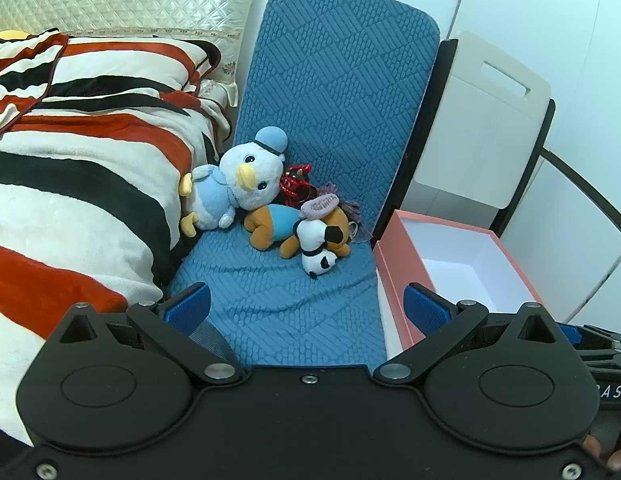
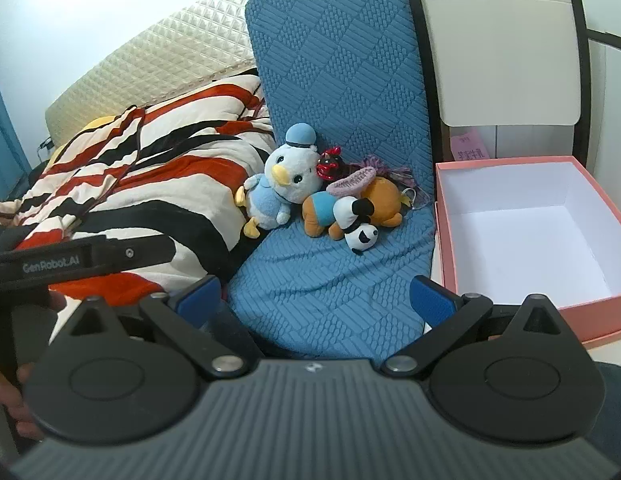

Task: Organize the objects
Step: 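Move both grippers toward the plush toy pile on the blue cushion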

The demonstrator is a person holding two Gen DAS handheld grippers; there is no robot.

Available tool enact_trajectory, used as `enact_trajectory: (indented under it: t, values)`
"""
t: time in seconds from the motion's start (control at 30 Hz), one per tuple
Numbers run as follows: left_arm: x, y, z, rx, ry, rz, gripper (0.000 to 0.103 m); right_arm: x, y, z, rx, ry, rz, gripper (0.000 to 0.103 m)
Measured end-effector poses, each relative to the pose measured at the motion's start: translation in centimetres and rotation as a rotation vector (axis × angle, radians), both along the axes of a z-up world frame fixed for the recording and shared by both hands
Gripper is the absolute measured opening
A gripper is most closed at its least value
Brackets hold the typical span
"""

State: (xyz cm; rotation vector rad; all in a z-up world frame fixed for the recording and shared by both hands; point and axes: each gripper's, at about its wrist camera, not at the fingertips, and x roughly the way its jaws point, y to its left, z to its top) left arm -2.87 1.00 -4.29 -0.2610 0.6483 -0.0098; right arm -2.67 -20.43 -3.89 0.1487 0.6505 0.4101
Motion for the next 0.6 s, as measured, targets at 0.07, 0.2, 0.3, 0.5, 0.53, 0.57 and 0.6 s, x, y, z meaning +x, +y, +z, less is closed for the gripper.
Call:
enact_trajectory:
  t: [0.07, 0.2, 0.3, 0.5, 0.53, 0.57, 0.6]
  values:
    - [0.2, 0.0, -0.4, 0.000, 0.006, 0.002, 0.103, 0.1, 0.1, -0.3, -0.001, -0.011, 0.003, 0.103]
    - [0.4, -0.3, -0.7, -0.002, 0.019, 0.000, 0.103, 0.2, -0.1, -0.6, -0.005, -0.013, 0.010, 0.103]
    - [0.6, -0.4, -1.0, 0.009, 0.016, 0.009, 0.103, 0.3, -0.2, -0.8, -0.011, -0.020, 0.012, 0.103]
    - [0.9, -0.9, -1.3, 0.019, 0.001, 0.000, 0.103, 0.3, -0.6, -1.2, -0.015, -0.025, 0.019, 0.103]
    - [1.0, -1.1, -1.3, 0.024, -0.001, -0.003, 0.103, 0.4, -0.7, -1.4, -0.006, -0.019, 0.022, 0.103]
    - [1.0, -1.2, -1.4, 0.028, -0.001, -0.005, 0.103, 0.4, -0.7, -1.5, 0.002, -0.015, 0.024, 0.103]
    - [1.1, -1.2, -1.5, 0.030, -0.001, -0.006, 0.102, 0.5, -0.8, -1.6, 0.008, -0.013, 0.024, 0.103]
